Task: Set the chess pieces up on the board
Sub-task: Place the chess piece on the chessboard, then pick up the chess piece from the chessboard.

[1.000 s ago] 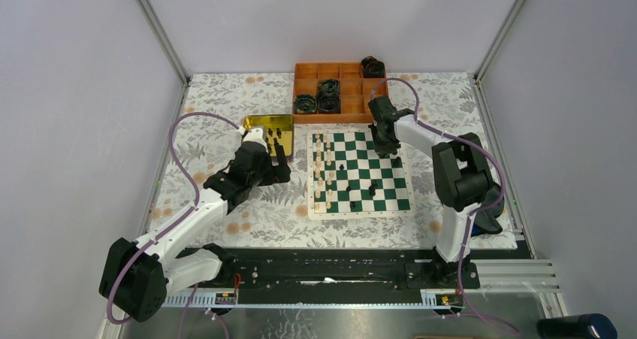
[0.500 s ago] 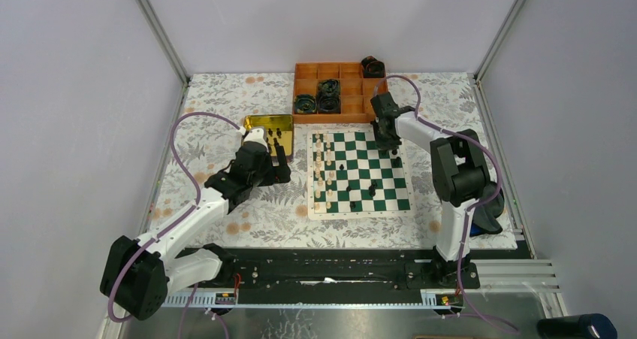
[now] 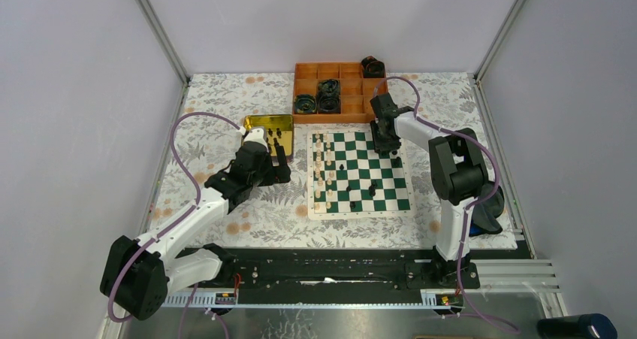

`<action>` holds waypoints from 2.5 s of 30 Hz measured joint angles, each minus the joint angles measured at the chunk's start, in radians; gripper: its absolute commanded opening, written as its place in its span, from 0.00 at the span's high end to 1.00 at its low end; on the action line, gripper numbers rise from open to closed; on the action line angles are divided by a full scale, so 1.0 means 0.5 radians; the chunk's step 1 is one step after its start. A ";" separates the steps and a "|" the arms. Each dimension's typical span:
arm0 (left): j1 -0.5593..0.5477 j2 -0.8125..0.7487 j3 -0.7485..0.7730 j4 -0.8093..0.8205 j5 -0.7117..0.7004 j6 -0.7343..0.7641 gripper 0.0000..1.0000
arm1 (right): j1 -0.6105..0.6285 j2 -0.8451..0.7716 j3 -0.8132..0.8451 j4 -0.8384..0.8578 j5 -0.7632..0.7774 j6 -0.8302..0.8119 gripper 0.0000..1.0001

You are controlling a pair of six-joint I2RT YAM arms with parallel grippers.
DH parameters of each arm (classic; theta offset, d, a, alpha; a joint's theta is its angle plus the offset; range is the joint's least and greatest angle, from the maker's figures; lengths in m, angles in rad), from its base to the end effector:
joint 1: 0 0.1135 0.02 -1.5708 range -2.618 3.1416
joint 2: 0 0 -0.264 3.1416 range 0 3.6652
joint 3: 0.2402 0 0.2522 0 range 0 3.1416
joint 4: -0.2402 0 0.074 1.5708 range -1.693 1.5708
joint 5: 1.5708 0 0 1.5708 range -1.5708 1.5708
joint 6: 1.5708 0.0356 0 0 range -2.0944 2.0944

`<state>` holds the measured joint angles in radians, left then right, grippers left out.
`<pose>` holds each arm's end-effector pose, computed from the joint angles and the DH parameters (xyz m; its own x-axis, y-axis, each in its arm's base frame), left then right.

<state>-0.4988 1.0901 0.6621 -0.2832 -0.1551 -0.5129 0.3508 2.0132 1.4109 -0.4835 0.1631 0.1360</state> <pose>0.2032 -0.1044 0.2292 -0.6809 -0.1811 -0.7096 0.0410 0.9580 -0.2839 0.3962 0.1388 0.1662 -0.8595 -0.1720 -0.4814 -0.1529 0.9851 -0.0791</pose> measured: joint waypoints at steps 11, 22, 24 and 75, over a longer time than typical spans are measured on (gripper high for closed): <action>0.000 0.000 0.000 0.000 0.002 0.000 0.01 | 0.000 -0.073 0.000 -0.015 0.000 0.000 0.57; -0.001 0.000 0.000 0.000 0.002 0.000 0.01 | 0.089 -0.377 -0.043 -0.057 0.008 0.008 0.56; -0.002 0.000 0.000 0.000 0.002 0.000 0.01 | 0.150 -0.449 -0.109 -0.056 0.008 0.021 0.56; -0.077 -0.007 0.000 -0.001 -0.019 0.000 0.01 | 0.438 -0.690 -0.729 0.028 -0.037 0.232 0.65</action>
<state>-0.5373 1.0866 0.6621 -0.2836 -0.1646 -0.5129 0.5697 1.6680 1.0466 -0.4694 0.1444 0.2520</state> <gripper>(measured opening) 0.987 0.370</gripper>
